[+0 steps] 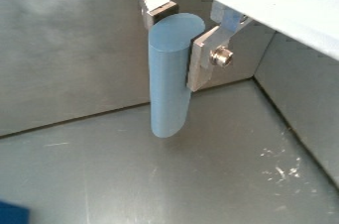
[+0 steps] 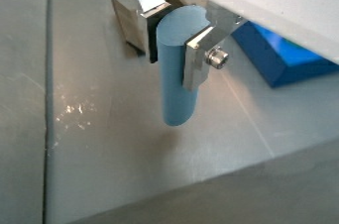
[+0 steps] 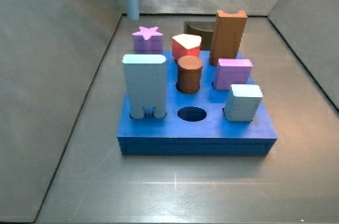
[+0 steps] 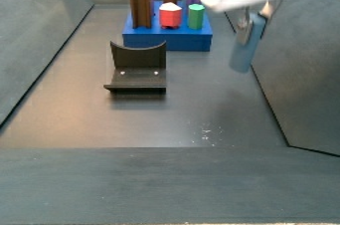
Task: Pick up the oval object. Move up. Move to above the board. Insert the oval object.
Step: Move to above the board.
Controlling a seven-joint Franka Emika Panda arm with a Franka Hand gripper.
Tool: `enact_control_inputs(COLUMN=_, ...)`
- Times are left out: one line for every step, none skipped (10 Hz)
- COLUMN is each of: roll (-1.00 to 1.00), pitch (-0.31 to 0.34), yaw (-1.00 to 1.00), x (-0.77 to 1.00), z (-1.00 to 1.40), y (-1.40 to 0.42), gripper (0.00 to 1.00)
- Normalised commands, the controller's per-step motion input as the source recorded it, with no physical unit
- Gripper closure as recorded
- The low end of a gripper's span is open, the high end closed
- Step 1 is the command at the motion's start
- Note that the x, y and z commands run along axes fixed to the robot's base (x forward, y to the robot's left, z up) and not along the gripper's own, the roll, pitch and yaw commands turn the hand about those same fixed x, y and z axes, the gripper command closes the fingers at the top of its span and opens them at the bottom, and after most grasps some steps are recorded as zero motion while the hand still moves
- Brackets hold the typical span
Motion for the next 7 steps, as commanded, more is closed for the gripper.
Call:
enact_control_inputs(roll=-0.05, pitch=0.125, yaw=0.2, x=0.17, z=1.0, y=-0.04, gripper=1.0)
enact_control_inputs(roll=-0.03, pitch=0.111, yaw=0.14, x=0.16, z=1.0, y=-0.04, gripper=1.0)
enact_control_inputs(roll=-0.01, pitch=0.097, yaw=0.1, x=0.15, z=1.0, y=-0.04, gripper=1.0)
enact_control_inputs(roll=0.01, pitch=0.091, yaw=0.06, x=0.14, z=1.0, y=-0.04, gripper=1.0)
enact_control_inputs(roll=0.02, pitch=0.089, yaw=0.05, x=0.13, z=1.0, y=-0.04, gripper=1.0)
enact_control_inputs(roll=0.03, pitch=0.09, yaw=0.05, x=0.13, z=1.0, y=-0.04, gripper=1.0)
enact_control_inputs(roll=0.05, pitch=0.094, yaw=0.04, x=0.11, z=1.0, y=-0.03, gripper=1.0)
